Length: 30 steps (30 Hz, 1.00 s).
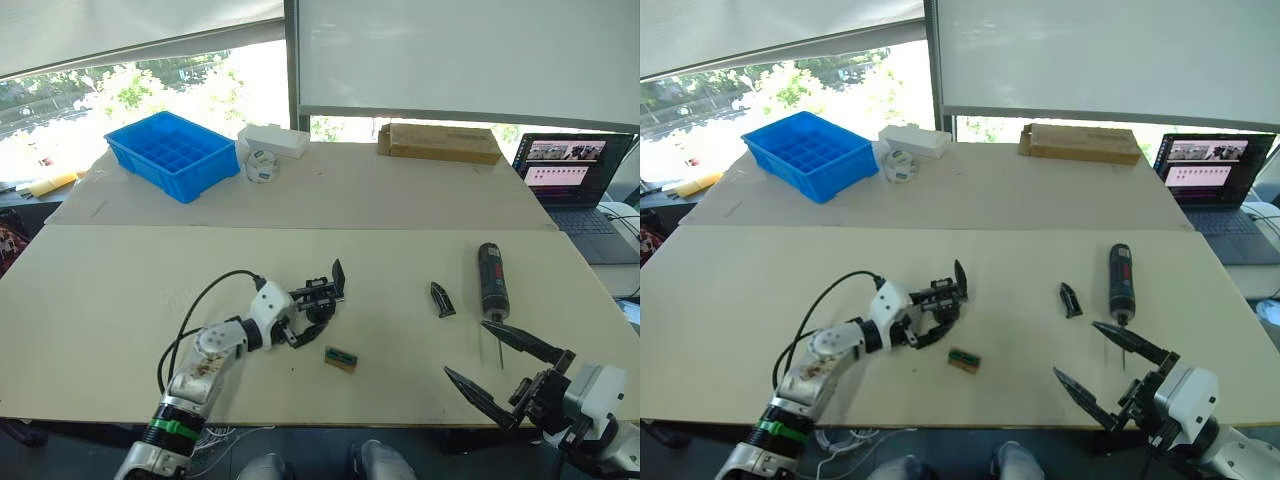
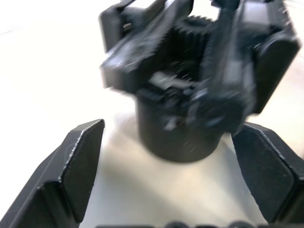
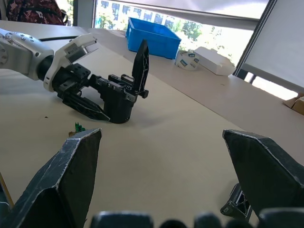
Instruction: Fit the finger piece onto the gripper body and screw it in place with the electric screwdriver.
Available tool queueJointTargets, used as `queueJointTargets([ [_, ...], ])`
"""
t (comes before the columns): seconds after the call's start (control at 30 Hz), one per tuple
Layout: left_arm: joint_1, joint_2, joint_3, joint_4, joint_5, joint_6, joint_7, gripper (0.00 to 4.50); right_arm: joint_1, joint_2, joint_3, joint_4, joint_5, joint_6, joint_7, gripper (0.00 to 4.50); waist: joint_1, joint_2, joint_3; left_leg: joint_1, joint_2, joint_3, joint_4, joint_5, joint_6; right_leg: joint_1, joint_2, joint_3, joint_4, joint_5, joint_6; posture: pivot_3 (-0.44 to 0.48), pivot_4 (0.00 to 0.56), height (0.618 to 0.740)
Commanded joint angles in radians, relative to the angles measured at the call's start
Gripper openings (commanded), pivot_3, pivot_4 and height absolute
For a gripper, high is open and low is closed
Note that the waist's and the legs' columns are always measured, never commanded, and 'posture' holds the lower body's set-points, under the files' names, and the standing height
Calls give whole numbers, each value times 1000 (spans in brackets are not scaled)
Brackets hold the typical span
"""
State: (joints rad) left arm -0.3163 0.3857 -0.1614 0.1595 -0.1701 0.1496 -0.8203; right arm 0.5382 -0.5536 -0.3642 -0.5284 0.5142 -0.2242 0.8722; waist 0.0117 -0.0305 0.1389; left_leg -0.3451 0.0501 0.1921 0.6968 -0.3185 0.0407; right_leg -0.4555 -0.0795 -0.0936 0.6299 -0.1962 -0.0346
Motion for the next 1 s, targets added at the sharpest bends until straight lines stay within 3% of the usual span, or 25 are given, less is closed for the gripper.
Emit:
queueJointTargets([
  [0.03, -63, 30, 28, 84, -24, -46, -80, 4467, 11, 6, -16, -30, 6, -11, -2, 4500, 0, 0, 0, 0, 0, 0, 0, 0, 0, 0, 0, 0, 0, 0, 0, 0, 150, 740],
  [0.2, -211, 34, -13, 281, -27, -112, -277, 4467, 31, 6, -18, -33, 5, -9, 3, 4500, 2, 0, 0, -1, 0, 0, 1, 0, 0, 0, 0, -2, 0, 0, 0, 0, 150, 740],
  [0.4, -369, -38, -33, 538, 10, -251, -387, 4467, 36, 1, -22, -30, 7, -9, 7, 4500, 2, 0, 0, -4, -1, 0, 5, -1, 2, 0, 0, -2, 0, 2, -1, 0, 150, 740],
  [0.6, -428, -72, -17, 675, 18, -360, -454, 4467, 50, 7, -26, -34, 1, -19, 7, 4500, -3, 0, 0, -5, -1, -1, 6, -1, 2, 0, 1, -1, -1, 2, -1, 0, 150, 740],
  [0.7, -413, -60, -4, 688, 17, -412, -464, 3692, 57, 8, -31, -32, -1, -25, 8, 4500, -1, 0, 0, -6, -1, -3, 6, -1, 2, 0, 1, -1, -1, 2, -1, 0, 150, 740],
  [0.8, -392, -58, 27, 679, 3, -447, -441, 2412, 57, 7, -32, -30, -1, -27, 8, 4500, -3, 0, 0, -7, -1, -4, 7, -2, 3, 0, 0, -2, -1, 2, -1, 0, 150, 740],
  [0.87, -355, -67, 64, 617, -33, -402, -399, 2350, 57, 8, -33, -27, -2, -30, 9, 4500, -4, 0, 0, -7, -1, -4, 7, -2, 3, 0, 0, -2, -1, 2, -1, 0, 150, 740],
  [1.0, -199, -94, 91, 297, -42, -272, -226, 2350, 57, 10, -34, -21, -3, -37, 15, 4500, -5, 0, 0, -7, 0, -5, 7, -2, 3, -1, 0, -2, -1, 3, -2, 0, 150, 740],
])
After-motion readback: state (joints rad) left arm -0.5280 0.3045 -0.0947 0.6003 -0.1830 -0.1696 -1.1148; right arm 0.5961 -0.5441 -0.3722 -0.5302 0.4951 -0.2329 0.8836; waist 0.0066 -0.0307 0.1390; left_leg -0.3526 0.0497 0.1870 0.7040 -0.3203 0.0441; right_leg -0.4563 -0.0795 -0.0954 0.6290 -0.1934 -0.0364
